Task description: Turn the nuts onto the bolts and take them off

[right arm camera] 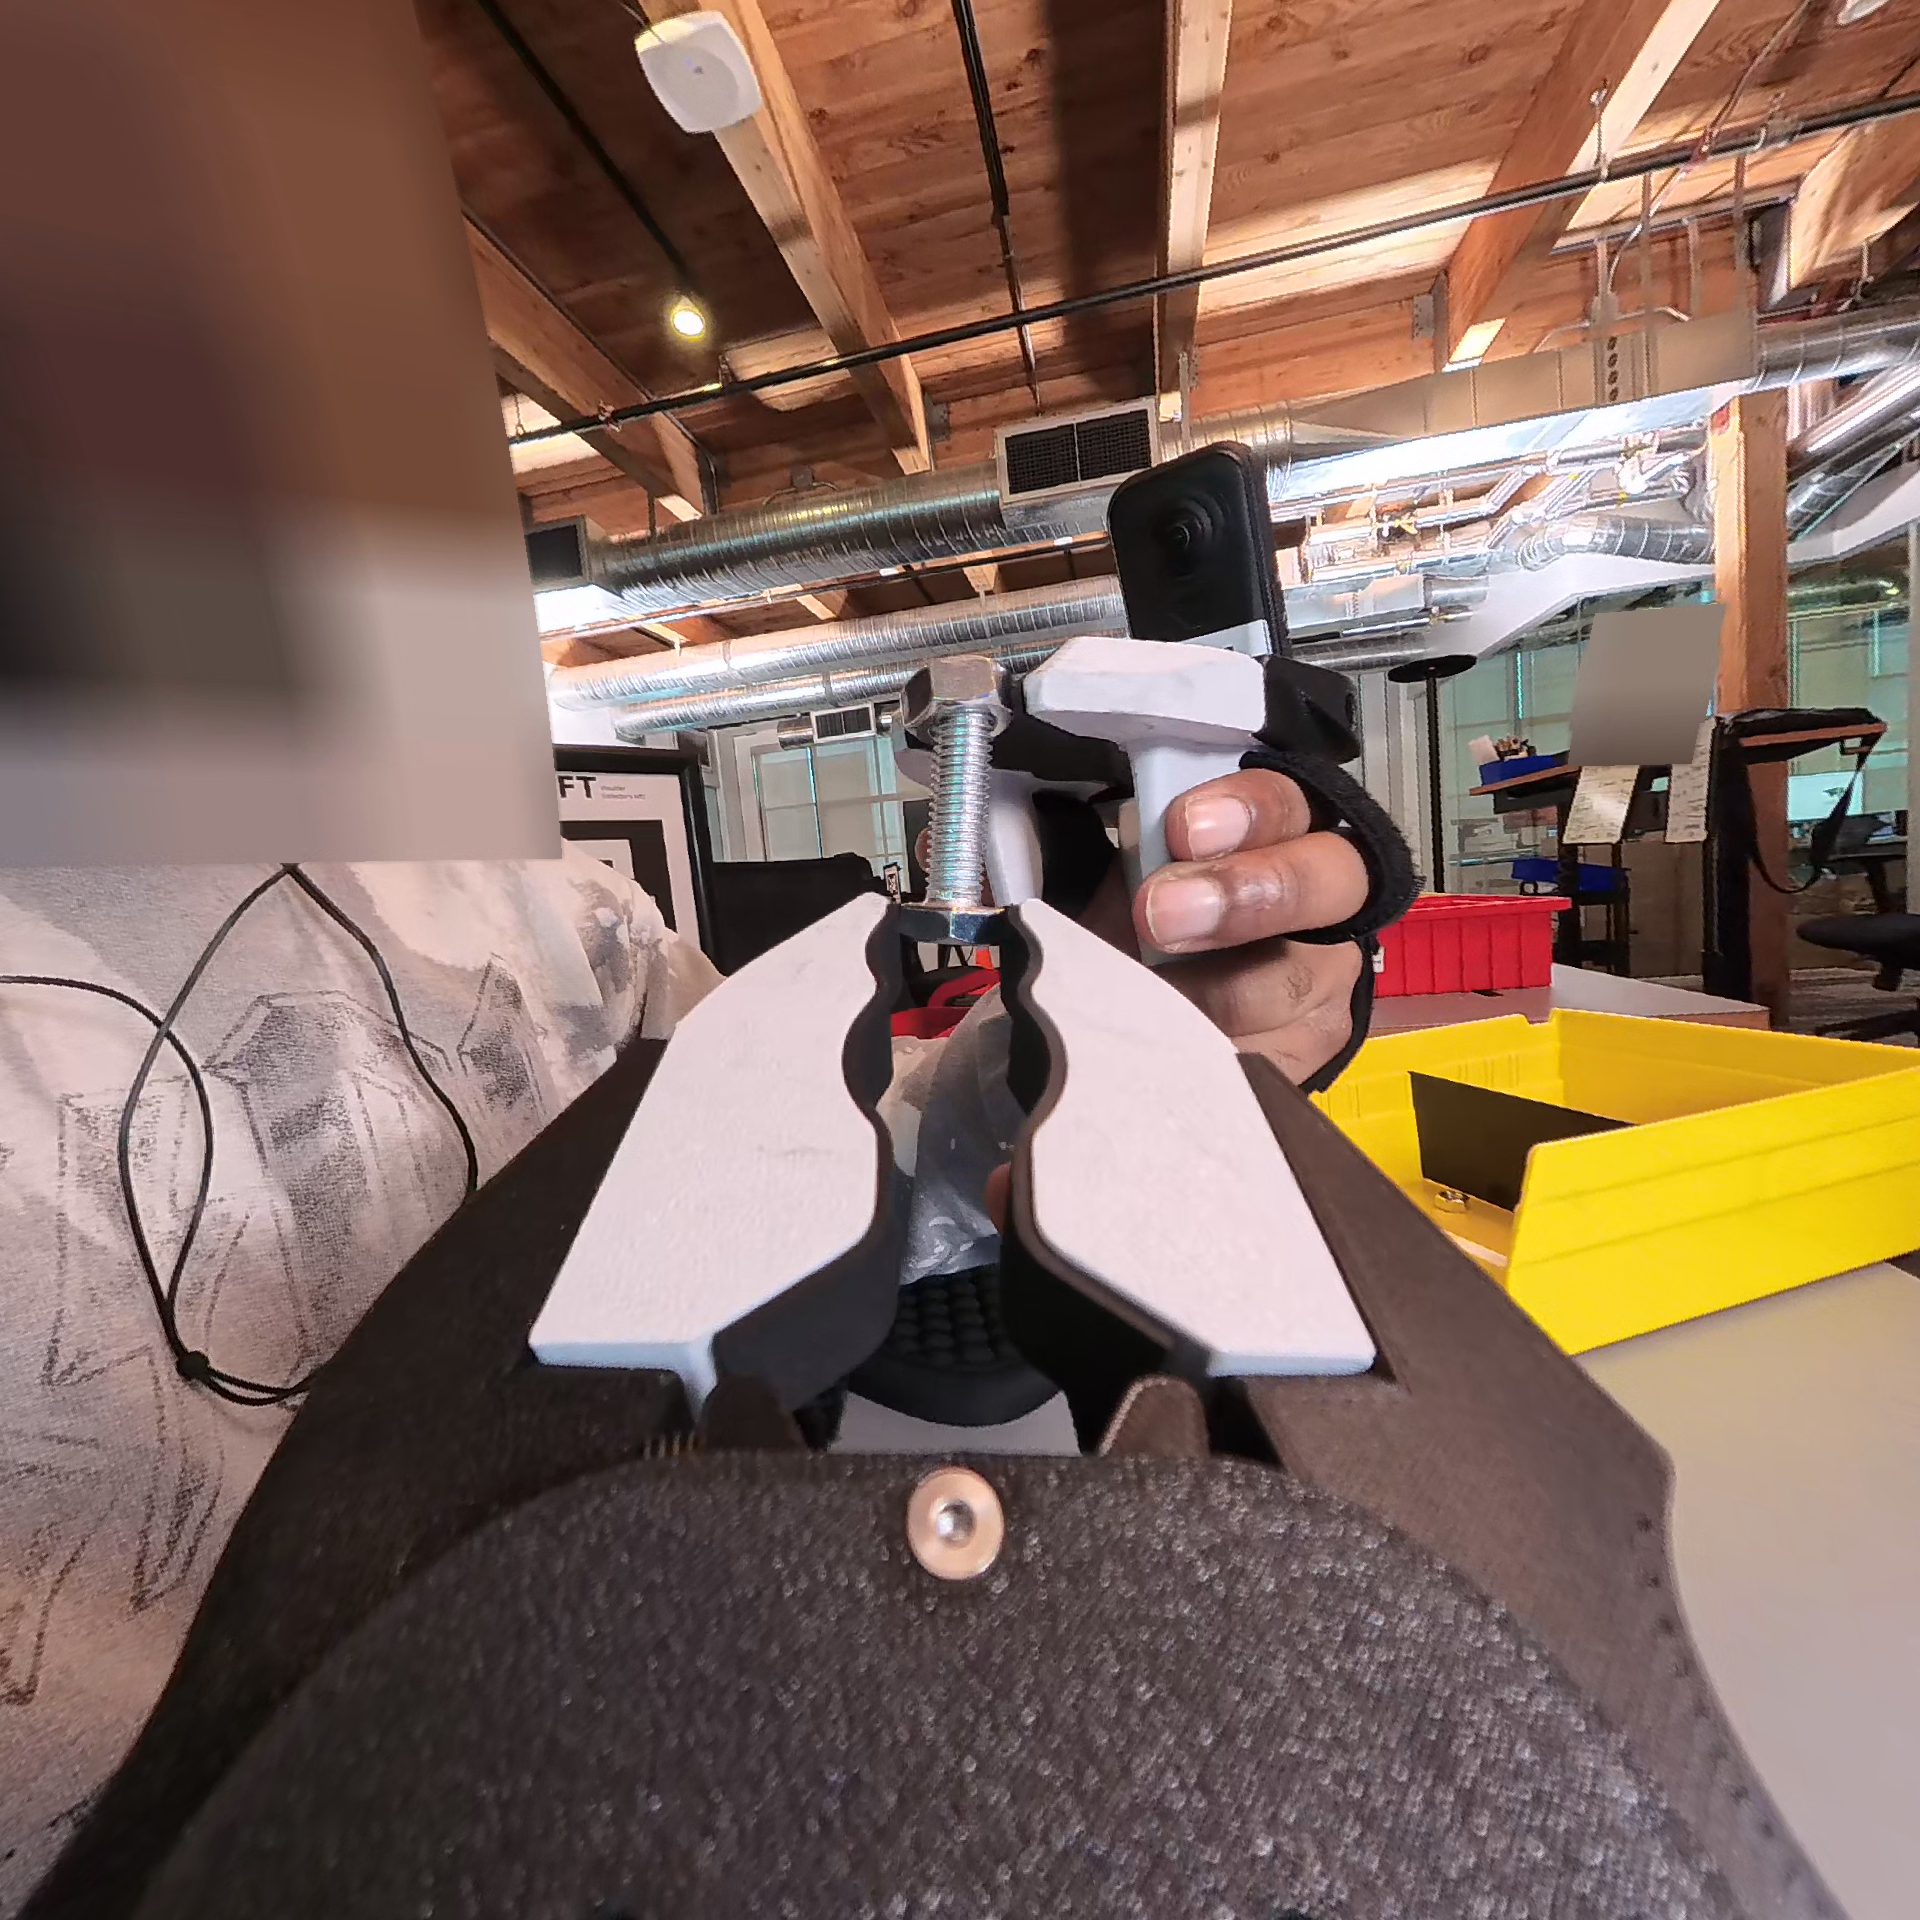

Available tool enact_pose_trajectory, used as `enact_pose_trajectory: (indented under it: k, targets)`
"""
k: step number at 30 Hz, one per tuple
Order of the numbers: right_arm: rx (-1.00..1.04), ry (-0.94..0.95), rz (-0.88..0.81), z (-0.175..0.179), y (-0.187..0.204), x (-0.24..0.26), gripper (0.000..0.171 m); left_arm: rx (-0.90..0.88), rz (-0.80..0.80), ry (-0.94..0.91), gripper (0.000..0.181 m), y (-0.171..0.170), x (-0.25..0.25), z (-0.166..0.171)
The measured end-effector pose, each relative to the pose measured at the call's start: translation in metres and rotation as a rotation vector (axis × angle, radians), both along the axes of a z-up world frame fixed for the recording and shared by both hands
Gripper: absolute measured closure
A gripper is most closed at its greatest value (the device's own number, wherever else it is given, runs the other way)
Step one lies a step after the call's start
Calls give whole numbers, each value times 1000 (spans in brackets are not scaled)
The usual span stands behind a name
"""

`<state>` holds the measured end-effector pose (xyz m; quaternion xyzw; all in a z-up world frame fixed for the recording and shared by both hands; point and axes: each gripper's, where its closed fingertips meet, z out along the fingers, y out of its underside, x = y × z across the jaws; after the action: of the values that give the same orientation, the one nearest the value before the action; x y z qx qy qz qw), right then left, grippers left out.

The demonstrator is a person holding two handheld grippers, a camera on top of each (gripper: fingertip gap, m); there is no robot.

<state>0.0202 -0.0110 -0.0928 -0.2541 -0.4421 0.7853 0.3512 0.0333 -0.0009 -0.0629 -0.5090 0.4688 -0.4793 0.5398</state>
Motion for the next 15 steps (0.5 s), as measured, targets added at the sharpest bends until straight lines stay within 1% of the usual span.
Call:
enact_pose_trajectory:
  k: [10, 15]
  targets:
    - [11, -24, -24, -4, 3, -3, 153, -26, 3, -2, 163, 2, 0, -3]
    - [31, -38, -56, -8, 6, -6, 153, -82, 13, 2, 163, 5, -3, -4]
